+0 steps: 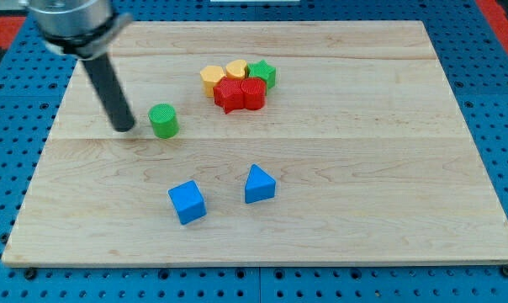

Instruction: Keep green circle parallel right to green star

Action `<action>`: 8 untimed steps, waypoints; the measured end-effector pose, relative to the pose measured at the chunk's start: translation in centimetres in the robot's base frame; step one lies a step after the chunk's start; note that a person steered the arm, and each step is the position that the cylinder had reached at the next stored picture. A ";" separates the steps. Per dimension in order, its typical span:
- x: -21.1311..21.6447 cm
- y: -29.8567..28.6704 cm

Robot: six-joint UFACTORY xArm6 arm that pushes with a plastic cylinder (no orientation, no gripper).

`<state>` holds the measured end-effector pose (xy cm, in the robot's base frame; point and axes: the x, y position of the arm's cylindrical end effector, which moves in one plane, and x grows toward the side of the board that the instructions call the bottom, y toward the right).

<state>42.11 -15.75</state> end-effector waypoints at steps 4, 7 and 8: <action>0.3 18.0; -4.8 23.8; -5.6 23.2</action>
